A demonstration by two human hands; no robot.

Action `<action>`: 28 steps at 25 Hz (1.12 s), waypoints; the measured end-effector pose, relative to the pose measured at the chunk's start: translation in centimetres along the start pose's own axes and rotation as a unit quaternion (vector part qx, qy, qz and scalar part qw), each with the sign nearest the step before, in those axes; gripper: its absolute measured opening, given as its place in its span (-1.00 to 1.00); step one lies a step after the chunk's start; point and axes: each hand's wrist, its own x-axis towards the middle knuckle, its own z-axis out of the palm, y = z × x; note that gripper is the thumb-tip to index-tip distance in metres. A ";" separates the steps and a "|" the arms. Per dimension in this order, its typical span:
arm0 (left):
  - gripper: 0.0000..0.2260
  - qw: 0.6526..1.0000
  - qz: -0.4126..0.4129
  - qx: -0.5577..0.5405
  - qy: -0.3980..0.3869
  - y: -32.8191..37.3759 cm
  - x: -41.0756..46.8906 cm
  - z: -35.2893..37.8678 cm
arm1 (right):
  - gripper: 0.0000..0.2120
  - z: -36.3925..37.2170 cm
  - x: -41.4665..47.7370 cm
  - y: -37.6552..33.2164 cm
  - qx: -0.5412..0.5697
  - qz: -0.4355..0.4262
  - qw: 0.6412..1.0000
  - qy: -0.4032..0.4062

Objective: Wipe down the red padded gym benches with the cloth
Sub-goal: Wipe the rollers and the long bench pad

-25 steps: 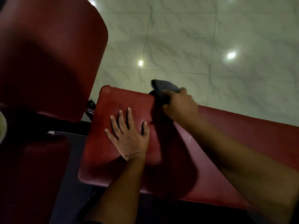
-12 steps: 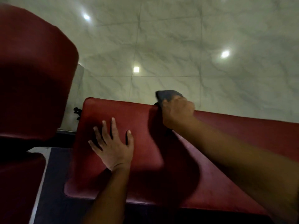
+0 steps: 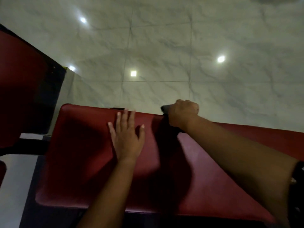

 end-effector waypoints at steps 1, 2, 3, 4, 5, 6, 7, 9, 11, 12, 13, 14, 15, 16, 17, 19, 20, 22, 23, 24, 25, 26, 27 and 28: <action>-0.42 1.000 0.009 0.007 -0.020 1.7 0.3 1.1 | -0.52 0.3 0.1 0.1 0.057 -0.037 0.998 0.007; -0.41 0.999 0.012 0.019 -0.038 2.8 0.1 2.1 | -0.48 0.8 0.1 0.3 0.112 -0.077 0.991 0.014; -0.41 0.998 0.012 0.036 -0.051 3.4 -0.3 3.0 | -0.44 1.5 -0.2 0.8 0.148 -0.109 0.983 0.017; -0.41 0.997 0.015 0.054 -0.053 3.6 -0.7 3.8 | -0.40 2.0 -0.5 1.7 0.163 -0.123 0.979 0.009; -0.41 0.996 0.020 0.066 -0.048 3.5 -0.9 4.3 | -0.38 2.6 -0.7 2.9 0.168 -0.117 0.979 -0.006; -0.42 0.996 0.021 0.073 -0.041 3.4 -1.0 4.5 | -0.38 2.9 -0.9 4.3 0.172 -0.093 0.980 -0.022; -0.42 0.996 0.021 0.075 -0.037 3.4 -0.9 4.5 | -0.39 3.1 -1.0 5.9 0.169 -0.056 0.983 -0.041; -0.41 0.996 0.024 0.079 -0.035 3.6 -0.9 4.5 | -0.44 2.7 -1.2 8.0 0.126 0.020 0.989 -0.069; -0.41 0.996 0.021 0.082 -0.033 4.0 -1.0 4.6 | -0.46 2.1 -1.1 8.0 0.089 0.037 0.993 -0.065; -0.41 0.996 0.020 0.084 -0.033 4.2 -1.0 4.6 | -0.44 1.9 -1.3 7.5 0.094 0.010 0.994 -0.052; -0.40 0.996 0.018 0.086 -0.035 4.2 -1.0 4.5 | -0.41 2.0 -1.5 6.8 0.105 -0.033 0.993 -0.039; -0.40 0.995 0.017 0.088 -0.036 4.1 -1.0 4.4 | -0.38 2.3 -1.8 6.4 0.116 -0.075 0.990 -0.027; -0.40 0.995 0.017 0.092 -0.037 4.2 -1.0 4.3 | -0.36 2.7 -2.0 6.6 0.128 -0.103 0.986 -0.020; -0.41 0.995 0.016 0.096 -0.038 4.3 -1.0 4.3 | -0.36 3.2 -2.2 7.2 0.145 -0.112 0.983 -0.022; -0.41 0.994 0.015 0.098 -0.040 4.4 -1.0 4.2 | -0.38 3.6 -2.4 8.3 0.162 -0.094 0.982 -0.032; -0.43 0.994 0.032 0.098 -0.046 4.5 -1.0 4.1 | -0.44 4.0 -2.7 9.9 0.177 -0.008 0.983 -0.049; -0.44 0.992 0.056 0.098 -0.050 4.5 -1.0 4.1 | -0.48 3.8 -2.5 10.3 0.162 0.038 0.985 -0.053; -0.44 0.987 0.107 0.106 -0.061 4.3 -1.1 4.1 | -0.51 2.9 -1.9 9.8 0.117 0.084 0.988 -0.059; -0.41 0.984 0.120 0.112 -0.065 4.2 -1.1 4.0 | -0.51 2.6 -1.8 9.4 0.111 0.072 0.989 -0.060; -0.38 0.983 0.125 0.116 -0.067 4.1 -1.1 4.0 | -0.48 2.6 -1.8 9.2 0.118 0.038 0.991 -0.058; -0.36 0.983 0.124 0.117 -0.068 4.0 -1.0 4.0 | -0.44 3.1 -1.8 9.3 0.138 -0.006 0.989 -0.059; -0.35 0.983 0.121 0.116 -0.069 4.0 -1.0 4.0 | -0.42 3.5 -2.0 10.0 0.167 -0.039 0.983 -0.065; -0.34 0.984 0.119 0.116 -0.070 4.0 -1.0 4.0 | -0.41 4.0 -2.4 11.2 0.206 -0.047 0.974 -0.079; -0.33 0.983 0.120 0.116 -0.072 4.1 -1.0 4.0 | -0.42 4.3 -2.8 12.6 0.248 -0.030 0.964 -0.091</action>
